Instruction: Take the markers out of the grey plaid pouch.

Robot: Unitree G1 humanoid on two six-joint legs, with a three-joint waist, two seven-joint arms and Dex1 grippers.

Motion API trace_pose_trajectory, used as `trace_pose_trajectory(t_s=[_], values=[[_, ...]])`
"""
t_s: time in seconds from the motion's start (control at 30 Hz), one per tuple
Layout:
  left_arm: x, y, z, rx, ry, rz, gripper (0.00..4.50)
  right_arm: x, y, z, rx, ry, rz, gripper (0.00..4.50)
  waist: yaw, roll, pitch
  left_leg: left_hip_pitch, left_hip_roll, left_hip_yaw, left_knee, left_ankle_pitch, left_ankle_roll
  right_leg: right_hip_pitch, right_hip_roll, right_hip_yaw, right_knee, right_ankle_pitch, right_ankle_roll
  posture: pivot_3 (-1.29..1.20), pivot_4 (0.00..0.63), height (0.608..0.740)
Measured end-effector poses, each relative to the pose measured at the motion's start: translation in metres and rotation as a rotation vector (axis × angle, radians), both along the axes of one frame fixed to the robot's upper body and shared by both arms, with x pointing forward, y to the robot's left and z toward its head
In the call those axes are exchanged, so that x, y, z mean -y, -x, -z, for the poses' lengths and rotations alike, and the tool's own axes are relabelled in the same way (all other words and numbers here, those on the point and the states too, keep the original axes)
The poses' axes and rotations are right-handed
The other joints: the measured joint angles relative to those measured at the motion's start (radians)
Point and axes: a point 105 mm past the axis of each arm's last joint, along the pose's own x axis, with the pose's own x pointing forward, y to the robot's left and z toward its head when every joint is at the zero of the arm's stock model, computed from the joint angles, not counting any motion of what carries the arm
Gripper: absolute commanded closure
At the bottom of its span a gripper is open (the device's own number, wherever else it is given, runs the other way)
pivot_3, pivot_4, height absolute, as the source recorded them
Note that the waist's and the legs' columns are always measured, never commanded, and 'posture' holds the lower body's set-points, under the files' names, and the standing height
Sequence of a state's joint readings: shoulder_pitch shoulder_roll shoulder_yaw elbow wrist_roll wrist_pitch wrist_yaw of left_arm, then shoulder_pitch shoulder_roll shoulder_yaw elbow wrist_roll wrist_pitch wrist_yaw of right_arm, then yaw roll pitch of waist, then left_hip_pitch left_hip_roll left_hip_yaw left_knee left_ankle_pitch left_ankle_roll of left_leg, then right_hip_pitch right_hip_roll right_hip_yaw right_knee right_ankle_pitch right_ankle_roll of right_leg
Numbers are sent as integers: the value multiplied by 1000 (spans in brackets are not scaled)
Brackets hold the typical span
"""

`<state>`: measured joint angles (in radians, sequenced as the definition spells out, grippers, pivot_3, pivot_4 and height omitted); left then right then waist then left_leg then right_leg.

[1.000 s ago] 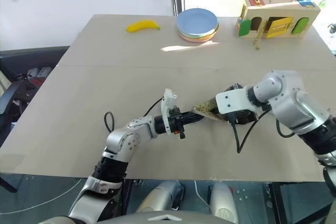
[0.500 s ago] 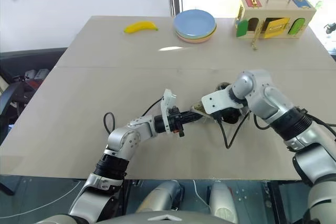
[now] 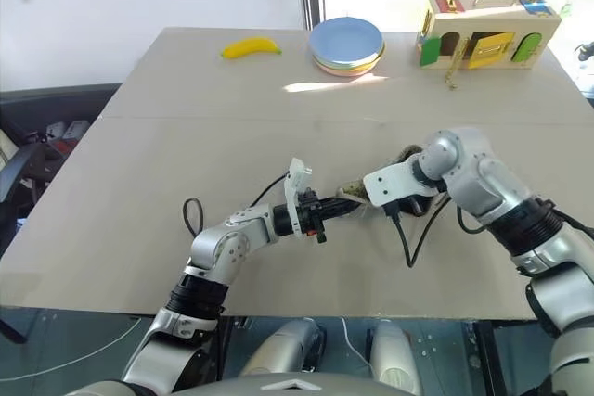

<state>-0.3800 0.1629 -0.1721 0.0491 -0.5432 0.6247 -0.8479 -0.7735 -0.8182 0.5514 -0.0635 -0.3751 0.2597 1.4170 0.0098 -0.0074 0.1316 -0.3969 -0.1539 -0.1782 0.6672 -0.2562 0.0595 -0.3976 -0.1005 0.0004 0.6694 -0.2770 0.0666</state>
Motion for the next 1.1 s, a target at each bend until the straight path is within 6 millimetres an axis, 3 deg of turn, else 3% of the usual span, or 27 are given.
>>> trace_pose_trajectory(t_s=[0.17,0.47,0.67,0.93,1.1], values=[[1,0,-6,32,6,0,4500,10,8,-26,73,4,18,4167,4,0,0,-1,0,0,0,0,0,0,0,0,-2,0,0,0,150,740],[7,1,-11,66,-4,9,4500,13,19,-41,156,62,0,4167,4,0,0,-1,0,0,-1,0,0,0,0,0,-2,0,0,0,150,740],[8,-3,-20,119,-33,-24,4500,12,15,-42,184,48,20,4167,4,0,1,-1,0,0,-1,0,0,0,0,0,-2,0,0,0,150,740],[6,-9,-37,164,-5,-86,4500,9,14,-36,107,-156,161,4167,5,0,1,-1,0,0,-1,0,0,0,0,0,-3,0,0,0,150,740],[9,-11,-38,152,-4,-110,4500,12,11,-26,144,-156,161,4167,5,0,1,-1,0,0,-1,0,0,0,0,0,-3,0,0,0,150,740]])
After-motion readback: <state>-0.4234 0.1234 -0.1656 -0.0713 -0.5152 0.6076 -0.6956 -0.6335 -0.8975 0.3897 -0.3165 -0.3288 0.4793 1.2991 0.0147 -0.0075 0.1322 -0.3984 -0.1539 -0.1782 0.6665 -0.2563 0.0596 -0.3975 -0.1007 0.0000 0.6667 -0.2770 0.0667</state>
